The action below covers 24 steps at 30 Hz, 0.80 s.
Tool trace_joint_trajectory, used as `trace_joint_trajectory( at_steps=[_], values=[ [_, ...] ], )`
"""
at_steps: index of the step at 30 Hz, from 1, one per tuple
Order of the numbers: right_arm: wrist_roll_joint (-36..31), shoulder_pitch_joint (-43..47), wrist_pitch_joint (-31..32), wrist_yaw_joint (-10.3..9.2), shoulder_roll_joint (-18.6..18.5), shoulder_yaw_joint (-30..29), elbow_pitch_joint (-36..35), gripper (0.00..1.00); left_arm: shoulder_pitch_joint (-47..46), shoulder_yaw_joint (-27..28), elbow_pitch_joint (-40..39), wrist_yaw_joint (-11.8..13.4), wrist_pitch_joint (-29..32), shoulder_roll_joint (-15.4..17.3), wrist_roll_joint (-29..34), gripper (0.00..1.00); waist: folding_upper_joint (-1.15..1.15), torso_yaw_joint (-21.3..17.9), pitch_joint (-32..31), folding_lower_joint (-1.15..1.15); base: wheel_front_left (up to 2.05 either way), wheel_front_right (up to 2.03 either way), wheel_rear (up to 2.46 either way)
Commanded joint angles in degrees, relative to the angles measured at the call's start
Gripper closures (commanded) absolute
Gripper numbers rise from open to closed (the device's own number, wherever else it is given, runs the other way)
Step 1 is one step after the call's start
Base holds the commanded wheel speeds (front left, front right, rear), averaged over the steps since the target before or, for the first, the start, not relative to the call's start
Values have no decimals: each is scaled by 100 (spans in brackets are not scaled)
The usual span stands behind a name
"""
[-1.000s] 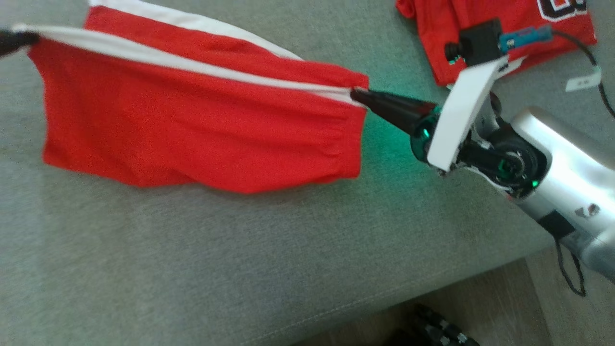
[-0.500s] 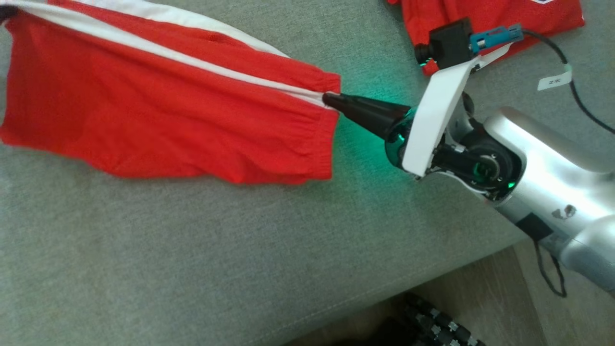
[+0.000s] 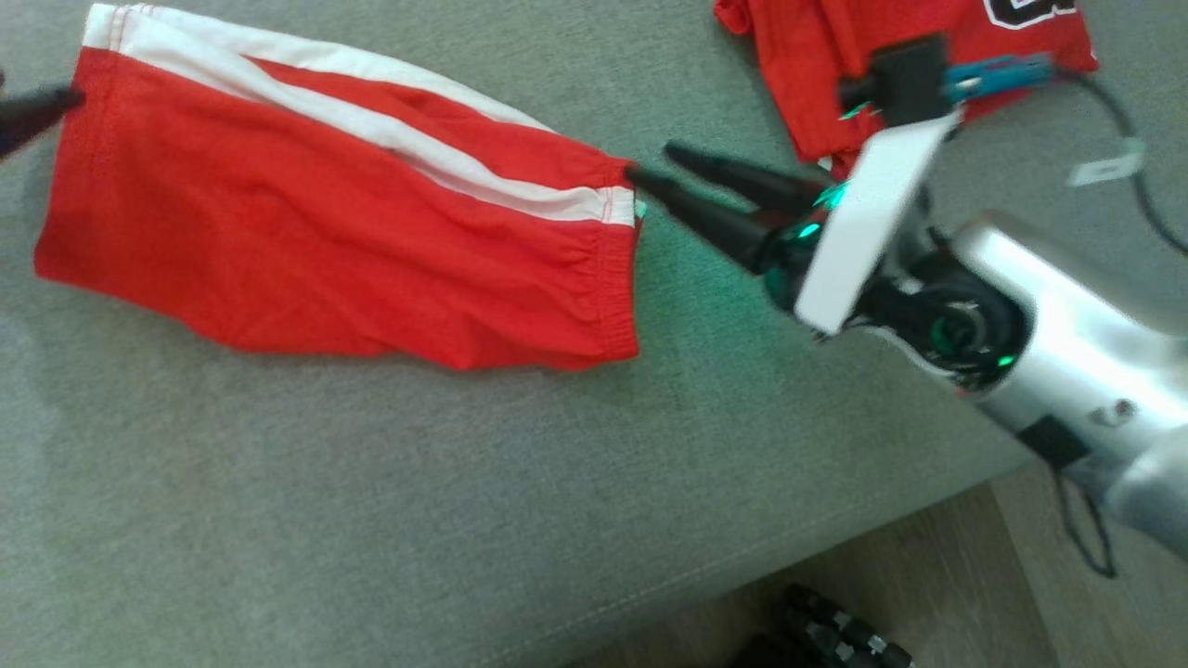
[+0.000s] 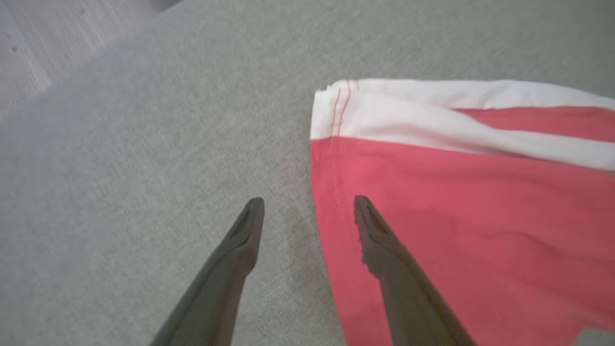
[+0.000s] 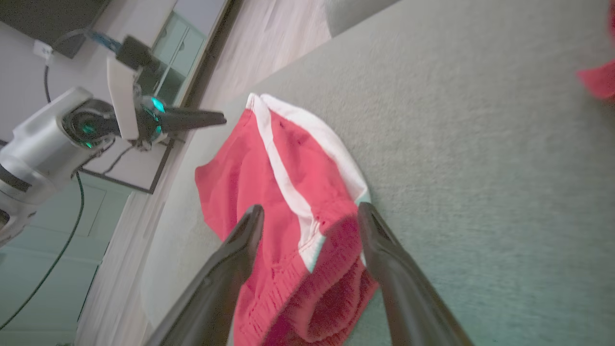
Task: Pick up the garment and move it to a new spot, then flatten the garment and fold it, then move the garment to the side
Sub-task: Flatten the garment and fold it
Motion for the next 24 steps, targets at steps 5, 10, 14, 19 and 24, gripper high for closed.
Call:
trace_joint_trajectory(
  at_steps=[5,10,14,19,24],
  values=[
    [85,417,-409,-4,-447,-279,-367,0,12,153,57,6,273,327,-222,0,0,-140,81,0,0,0,0],
    [149,760,-797,-4,-844,-453,-582,0,158,164,-131,6,502,318,-689,0,0,-242,112,0,0,0,0],
    [209,1018,-974,-4,-1055,-501,-647,0,197,219,-433,6,718,263,-1104,0,0,-283,96,0,0,0,0],
    [230,1177,-1085,-4,-1148,-511,-670,0,136,169,-541,6,950,281,-1165,42,0,-320,90,0,0,0,0],
    [226,1223,-1128,-4,-1125,-497,-637,0,116,117,-376,6,1020,255,-1115,100,0,-307,30,0,0,0,0]
  ],
)
